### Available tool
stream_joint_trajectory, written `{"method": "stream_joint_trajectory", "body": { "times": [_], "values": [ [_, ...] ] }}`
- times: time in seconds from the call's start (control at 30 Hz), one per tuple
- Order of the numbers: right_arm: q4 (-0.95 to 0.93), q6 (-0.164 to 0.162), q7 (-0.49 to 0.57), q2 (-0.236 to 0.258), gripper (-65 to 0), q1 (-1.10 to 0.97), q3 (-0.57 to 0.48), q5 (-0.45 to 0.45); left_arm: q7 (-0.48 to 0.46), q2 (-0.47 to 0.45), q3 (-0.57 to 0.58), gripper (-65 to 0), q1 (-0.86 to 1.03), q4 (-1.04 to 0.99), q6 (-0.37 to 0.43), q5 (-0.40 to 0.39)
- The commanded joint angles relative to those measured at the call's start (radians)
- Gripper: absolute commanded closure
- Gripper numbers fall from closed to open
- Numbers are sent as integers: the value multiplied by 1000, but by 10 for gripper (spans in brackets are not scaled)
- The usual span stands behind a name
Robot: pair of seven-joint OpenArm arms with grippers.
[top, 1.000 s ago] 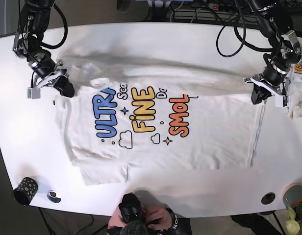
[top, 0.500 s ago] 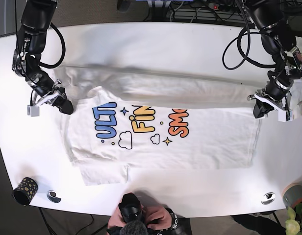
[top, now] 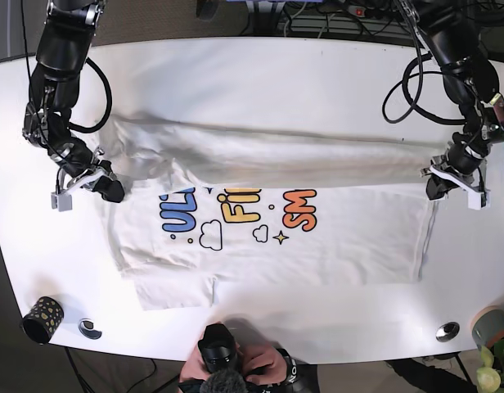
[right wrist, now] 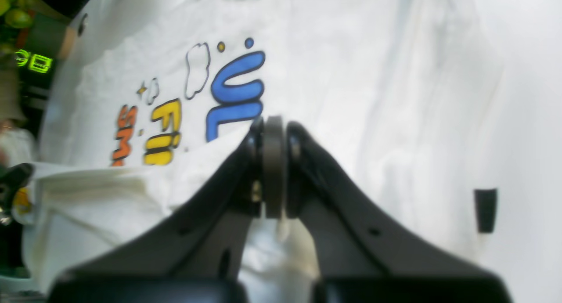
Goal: Fold the T-shirt properly
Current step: 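Pull the held shoulder edge with both grippers over the shirt body, then release the folded edge and raise both grippers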
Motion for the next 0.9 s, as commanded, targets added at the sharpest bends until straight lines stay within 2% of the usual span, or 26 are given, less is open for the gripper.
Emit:
{"method": "stream_joint_trajectory", "body": {
  "times": [0.0, 0.07, 0.17, 0.23, 0.33, 0.43, 0.6, 0.7, 0.8, 0.87],
  "values": [
    [19, 6, 22, 7, -51, 36, 7, -31, -26, -28, 27, -17, -36, -20, -5, -16],
    [20, 6, 22, 7, -133, 39, 8, -63, -26, -45, 49, -74, -44, -40, -5, -16],
    [22, 6, 22, 11, -295, 44, 8, -94, -26, -54, 81, -253, -56, -68, -5, -18],
    [29, 6, 16, 37, -390, 36, 27, -89, -26, -54, 84, -404, -65, -76, -3, -18],
    [89, 6, 10, 54, -491, -19, 60, -77, -26, -54, 84, -551, -61, -69, -2, -16],
    [169, 4, 10, 56, -531, -77, 99, -83, -26, -80, 86, -550, -61, -73, -8, -16],
    [279, 4, 10, 57, -530, -189, 142, -132, -26, -105, 86, -526, -41, -68, -8, -16],
    [332, 4, 10, 53, -530, -249, 151, -200, -37, -136, 87, -526, -3, -65, -8, -16],
    [358, 4, 10, 37, -530, -297, 156, -278, -115, -156, 104, -526, 42, -60, -22, -15],
    [362, 4, 10, 13, -526, -317, 165, -321, -174, -206, 176, -526, 79, -62, -74, 4]
  ]
}}
